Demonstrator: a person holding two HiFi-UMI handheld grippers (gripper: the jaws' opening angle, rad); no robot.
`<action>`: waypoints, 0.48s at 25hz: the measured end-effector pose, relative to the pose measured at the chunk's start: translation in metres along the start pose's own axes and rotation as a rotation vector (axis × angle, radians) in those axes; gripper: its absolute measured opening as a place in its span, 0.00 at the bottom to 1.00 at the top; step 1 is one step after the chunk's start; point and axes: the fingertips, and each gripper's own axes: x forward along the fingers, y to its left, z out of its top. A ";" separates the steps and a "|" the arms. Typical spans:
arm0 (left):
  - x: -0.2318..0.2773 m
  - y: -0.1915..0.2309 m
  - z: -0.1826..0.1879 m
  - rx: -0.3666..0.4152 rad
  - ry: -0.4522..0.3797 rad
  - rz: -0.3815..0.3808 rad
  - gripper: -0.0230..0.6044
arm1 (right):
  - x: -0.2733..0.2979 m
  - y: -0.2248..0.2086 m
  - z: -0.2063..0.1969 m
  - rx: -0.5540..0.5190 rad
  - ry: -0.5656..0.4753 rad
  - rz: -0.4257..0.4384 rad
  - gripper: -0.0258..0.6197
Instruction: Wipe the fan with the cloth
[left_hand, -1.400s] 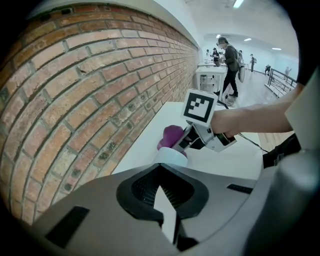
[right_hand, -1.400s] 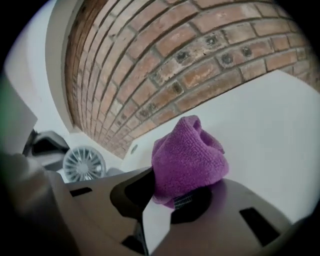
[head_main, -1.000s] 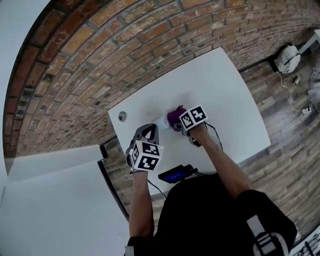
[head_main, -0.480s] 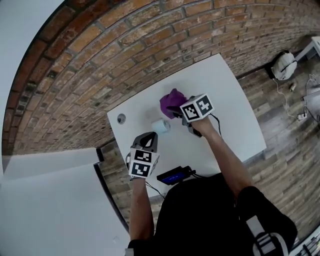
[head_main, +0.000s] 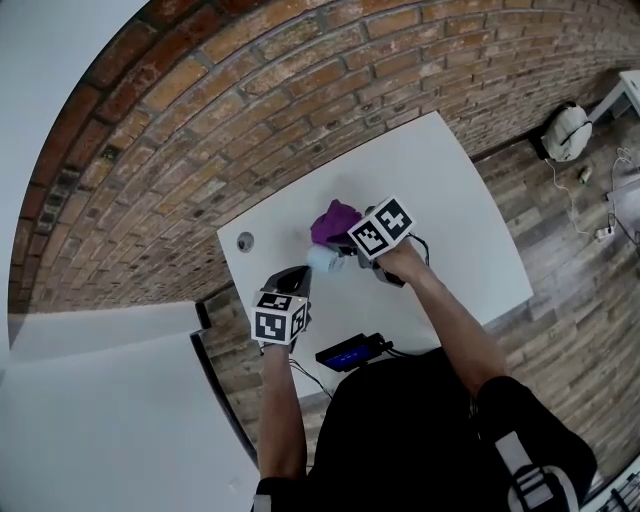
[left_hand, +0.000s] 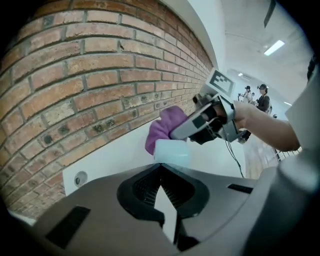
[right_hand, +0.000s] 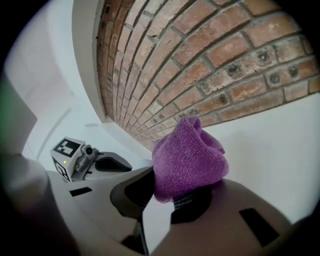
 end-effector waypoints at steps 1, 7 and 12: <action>0.001 0.004 0.001 -0.001 0.000 0.010 0.04 | -0.003 0.003 -0.010 0.024 -0.004 -0.006 0.14; -0.008 0.009 0.020 0.051 -0.016 0.048 0.04 | -0.020 -0.006 -0.057 0.223 -0.105 -0.062 0.14; -0.009 -0.018 0.028 0.255 0.056 0.038 0.04 | -0.052 0.035 0.004 0.181 -0.330 0.074 0.14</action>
